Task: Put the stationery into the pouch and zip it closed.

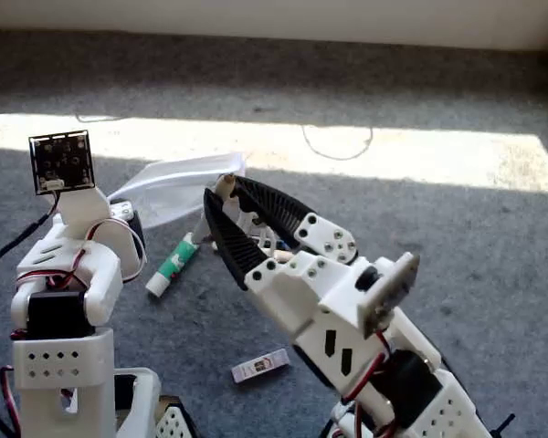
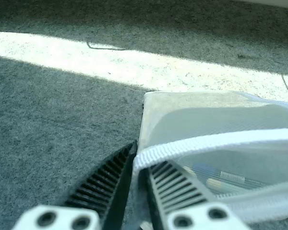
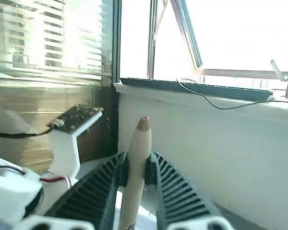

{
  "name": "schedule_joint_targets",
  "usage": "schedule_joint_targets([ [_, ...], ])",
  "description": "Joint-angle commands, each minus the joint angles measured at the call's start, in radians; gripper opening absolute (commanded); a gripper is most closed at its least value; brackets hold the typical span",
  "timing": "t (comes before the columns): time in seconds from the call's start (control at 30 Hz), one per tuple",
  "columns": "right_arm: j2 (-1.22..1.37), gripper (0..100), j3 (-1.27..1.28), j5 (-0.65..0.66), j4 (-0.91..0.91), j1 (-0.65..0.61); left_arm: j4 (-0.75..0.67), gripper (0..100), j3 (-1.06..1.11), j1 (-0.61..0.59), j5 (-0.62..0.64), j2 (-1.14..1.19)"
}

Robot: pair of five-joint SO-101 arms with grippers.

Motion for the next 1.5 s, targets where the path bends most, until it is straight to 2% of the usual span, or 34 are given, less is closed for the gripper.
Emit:
schedule_joint_targets([
  [0.0, -0.013, 0.4, -0.128, 0.012, -0.028, -0.045, -0.011, 1, 0.001, -0.002, -0.009, -0.004],
  [0.23, 0.002, 0.4, -0.211, 0.014, -0.028, -0.070, -0.011, 1, 0.002, -0.002, -0.009, -0.004],
  [0.57, 0.265, 0.4, -0.412, 0.014, -0.028, -0.065, -0.011, 1, 0.002, -0.005, -0.009, -0.004],
  [0.8, 0.291, 0.4, -0.472, 0.015, -0.028, -0.065, -0.011, 1, 0.002, -0.008, -0.009, -0.004],
  [0.87, 0.292, 0.4, -0.450, 0.078, -0.045, -0.065, -0.011, 1, 0.002, -0.008, -0.009, -0.007],
  [1.0, 0.288, 0.4, -0.352, 0.342, -0.182, -0.067, 0.002, 1, -0.045, -0.007, -0.009, -0.005],
  [1.1, 0.291, 0.4, -0.292, 0.468, -0.263, -0.071, 0.051, 1, -0.111, -0.002, -0.009, -0.004],
  [1.3, 0.289, 0.4, -0.274, 0.473, -0.286, -0.071, 0.106, 1, -0.271, -0.001, -0.008, 0.019],
  [1.47, 0.289, 0.4, -0.274, 0.420, -0.289, -0.071, 0.199, 1, -0.472, 0.062, -0.008, 0.231],
])
